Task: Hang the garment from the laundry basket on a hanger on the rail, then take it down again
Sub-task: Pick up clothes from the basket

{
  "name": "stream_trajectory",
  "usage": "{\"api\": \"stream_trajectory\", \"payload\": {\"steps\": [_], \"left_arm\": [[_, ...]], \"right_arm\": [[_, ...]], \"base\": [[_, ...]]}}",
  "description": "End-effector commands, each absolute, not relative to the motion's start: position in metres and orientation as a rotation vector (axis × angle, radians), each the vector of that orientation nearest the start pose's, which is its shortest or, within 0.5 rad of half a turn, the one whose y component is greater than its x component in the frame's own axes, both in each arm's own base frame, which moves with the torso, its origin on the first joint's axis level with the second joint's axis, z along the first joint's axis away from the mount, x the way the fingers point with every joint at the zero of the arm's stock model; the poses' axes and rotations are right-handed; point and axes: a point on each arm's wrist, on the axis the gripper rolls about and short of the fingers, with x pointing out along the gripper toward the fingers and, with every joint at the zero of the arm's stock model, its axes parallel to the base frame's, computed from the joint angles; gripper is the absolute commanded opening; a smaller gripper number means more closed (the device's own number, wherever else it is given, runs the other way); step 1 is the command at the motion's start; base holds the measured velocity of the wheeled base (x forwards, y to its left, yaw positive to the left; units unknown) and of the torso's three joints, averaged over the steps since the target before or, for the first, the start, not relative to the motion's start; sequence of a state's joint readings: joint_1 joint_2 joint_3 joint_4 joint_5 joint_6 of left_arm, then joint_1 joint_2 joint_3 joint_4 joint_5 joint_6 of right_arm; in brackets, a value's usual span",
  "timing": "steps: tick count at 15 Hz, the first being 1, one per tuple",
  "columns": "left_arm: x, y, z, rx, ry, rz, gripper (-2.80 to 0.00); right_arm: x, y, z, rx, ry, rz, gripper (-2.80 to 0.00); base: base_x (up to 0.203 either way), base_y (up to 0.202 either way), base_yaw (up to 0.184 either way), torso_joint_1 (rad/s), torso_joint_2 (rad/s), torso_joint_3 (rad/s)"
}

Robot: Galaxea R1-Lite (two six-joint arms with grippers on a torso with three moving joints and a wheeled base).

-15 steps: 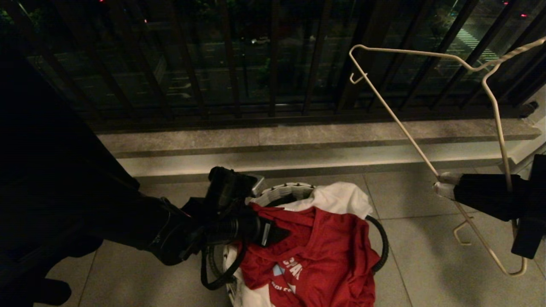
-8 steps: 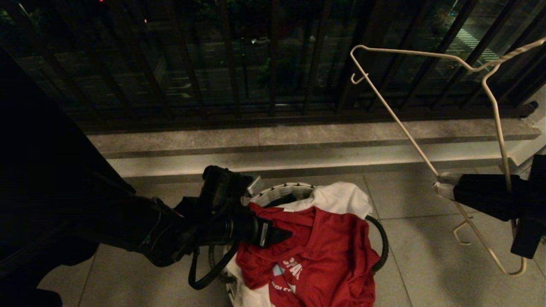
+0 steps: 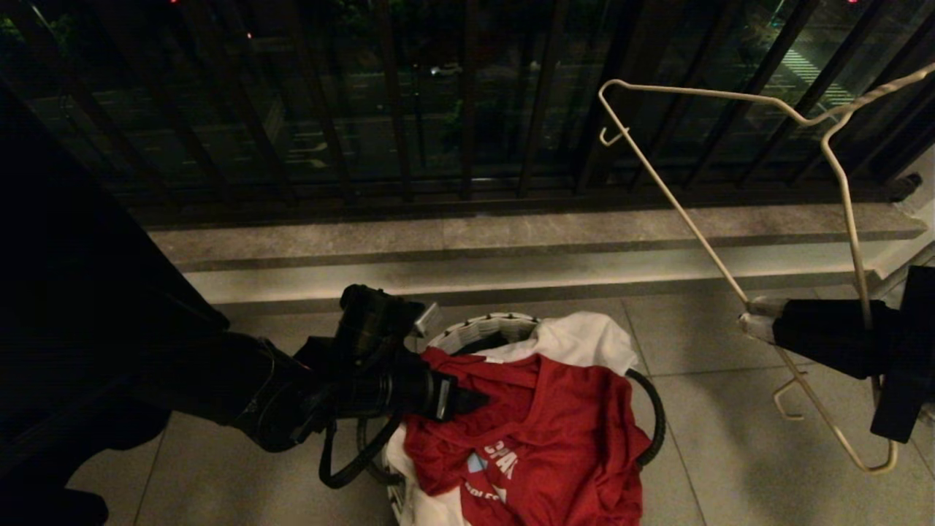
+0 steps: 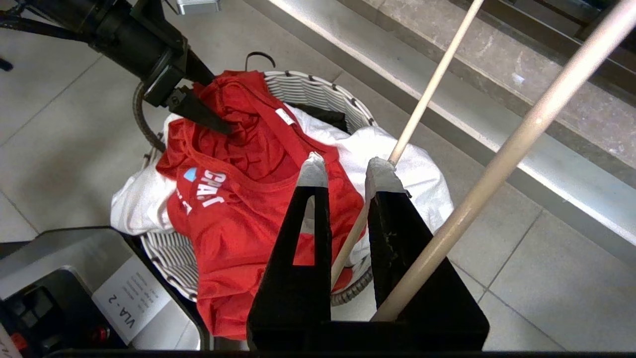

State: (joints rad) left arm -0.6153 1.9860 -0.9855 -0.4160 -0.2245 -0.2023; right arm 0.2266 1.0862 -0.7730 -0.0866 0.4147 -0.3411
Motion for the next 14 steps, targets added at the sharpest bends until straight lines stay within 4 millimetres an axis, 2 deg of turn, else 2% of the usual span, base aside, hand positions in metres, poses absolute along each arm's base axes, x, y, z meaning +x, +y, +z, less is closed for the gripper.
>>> {"api": "stream_trajectory", "payload": {"steps": [1, 6, 7, 14], "left_arm": [[0.2946, -0.2143, 0.112, -0.071, 0.668, -0.752, 0.0], [0.2946, -0.2144, 0.1124, -0.066, 0.663, -0.756, 0.0], [0.2945, -0.2143, 0.1122, -0.064, 0.663, -0.756, -2.8], [0.2935, -0.2126, 0.1085, -0.06, 0.672, -0.753, -2.8]], "right_arm": [[0.1422, 0.0422, 0.2608, -0.308, 0.117, 0.674, -2.8], [0.1422, 0.0422, 0.2608, -0.308, 0.117, 0.674, -2.8], [0.1422, 0.0422, 0.2608, -0.308, 0.117, 0.674, -2.8], [0.1438, 0.0426, 0.2598, -0.308, 0.124, 0.675, -2.8]], "base": [[0.0, 0.0, 0.0, 0.0, 0.0, 0.0], [0.0, 0.0, 0.0, 0.0, 0.0, 0.0], [0.0, 0.0, 0.0, 0.0, 0.0, 0.0], [0.0, 0.0, 0.0, 0.0, 0.0, 0.0]]}}
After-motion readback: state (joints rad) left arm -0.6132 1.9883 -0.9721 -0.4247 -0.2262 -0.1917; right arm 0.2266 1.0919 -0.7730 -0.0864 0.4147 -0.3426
